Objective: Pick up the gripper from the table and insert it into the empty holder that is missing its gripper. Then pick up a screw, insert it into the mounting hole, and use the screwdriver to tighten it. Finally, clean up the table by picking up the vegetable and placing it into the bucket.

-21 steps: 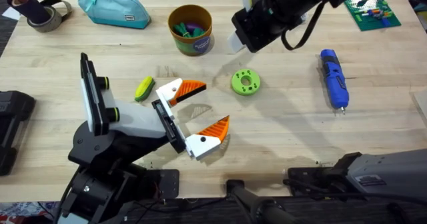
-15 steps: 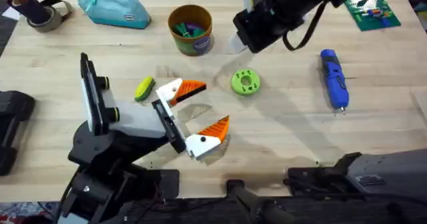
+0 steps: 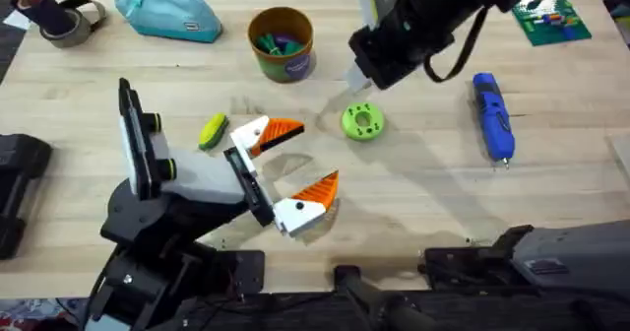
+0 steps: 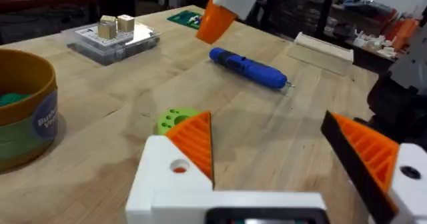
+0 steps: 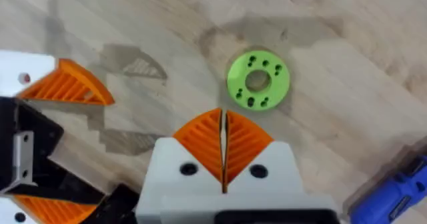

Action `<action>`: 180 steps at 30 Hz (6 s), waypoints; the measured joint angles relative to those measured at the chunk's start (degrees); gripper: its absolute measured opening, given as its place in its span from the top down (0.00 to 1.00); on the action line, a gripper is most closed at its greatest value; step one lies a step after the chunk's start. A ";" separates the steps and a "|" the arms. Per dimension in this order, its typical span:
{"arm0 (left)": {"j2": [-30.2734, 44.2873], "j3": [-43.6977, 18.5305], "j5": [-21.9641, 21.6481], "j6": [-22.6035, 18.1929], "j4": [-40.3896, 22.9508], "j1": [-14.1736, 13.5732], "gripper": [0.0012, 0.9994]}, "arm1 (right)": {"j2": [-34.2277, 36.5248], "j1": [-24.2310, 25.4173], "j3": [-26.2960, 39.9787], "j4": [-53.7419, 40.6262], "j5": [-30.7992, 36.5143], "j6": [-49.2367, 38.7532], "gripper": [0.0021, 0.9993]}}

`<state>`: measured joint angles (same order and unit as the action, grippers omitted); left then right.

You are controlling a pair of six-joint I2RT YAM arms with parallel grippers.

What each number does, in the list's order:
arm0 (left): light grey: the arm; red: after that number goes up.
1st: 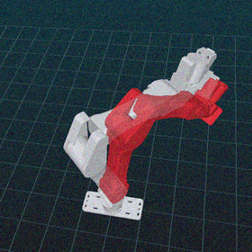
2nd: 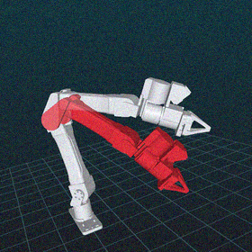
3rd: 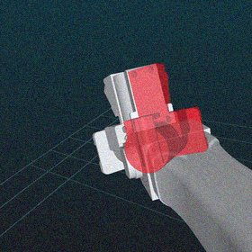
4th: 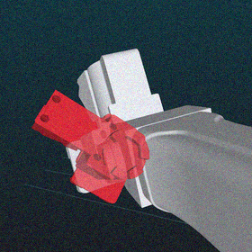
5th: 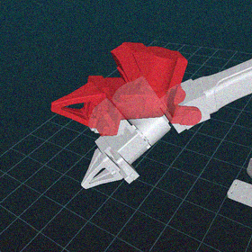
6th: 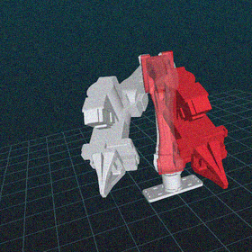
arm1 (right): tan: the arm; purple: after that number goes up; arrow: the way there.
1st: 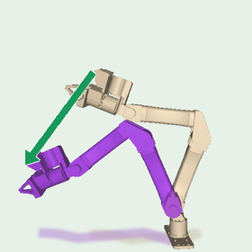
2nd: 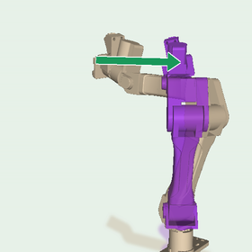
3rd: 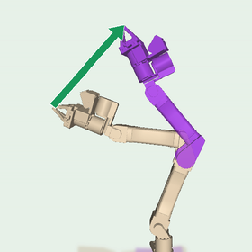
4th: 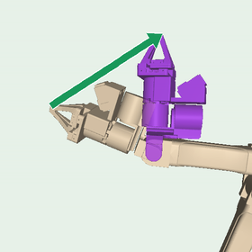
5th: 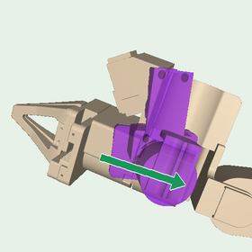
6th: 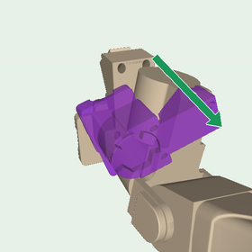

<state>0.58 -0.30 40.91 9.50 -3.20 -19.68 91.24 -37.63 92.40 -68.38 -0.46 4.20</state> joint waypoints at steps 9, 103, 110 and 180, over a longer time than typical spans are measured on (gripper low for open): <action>0.00 0.00 0.00 0.02 0.00 0.00 0.00 | -8.28 1.47 -7.74 2.38 -0.48 2.20 1.00; 0.00 0.00 0.00 0.02 0.00 0.00 0.00 | -3.79 3.20 -37.09 32.88 1.67 4.80 0.54; 0.00 0.00 0.00 0.00 0.00 0.00 0.00 | -1.60 3.22 -36.63 32.79 1.96 4.79 0.58; 0.00 0.00 0.00 0.02 0.00 0.00 0.00 | -2.53 -3.64 15.26 -7.71 -3.48 -11.46 1.00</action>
<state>0.58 -0.30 40.91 9.52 -3.20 -19.68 88.71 -41.27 107.66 -76.10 -3.94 -7.26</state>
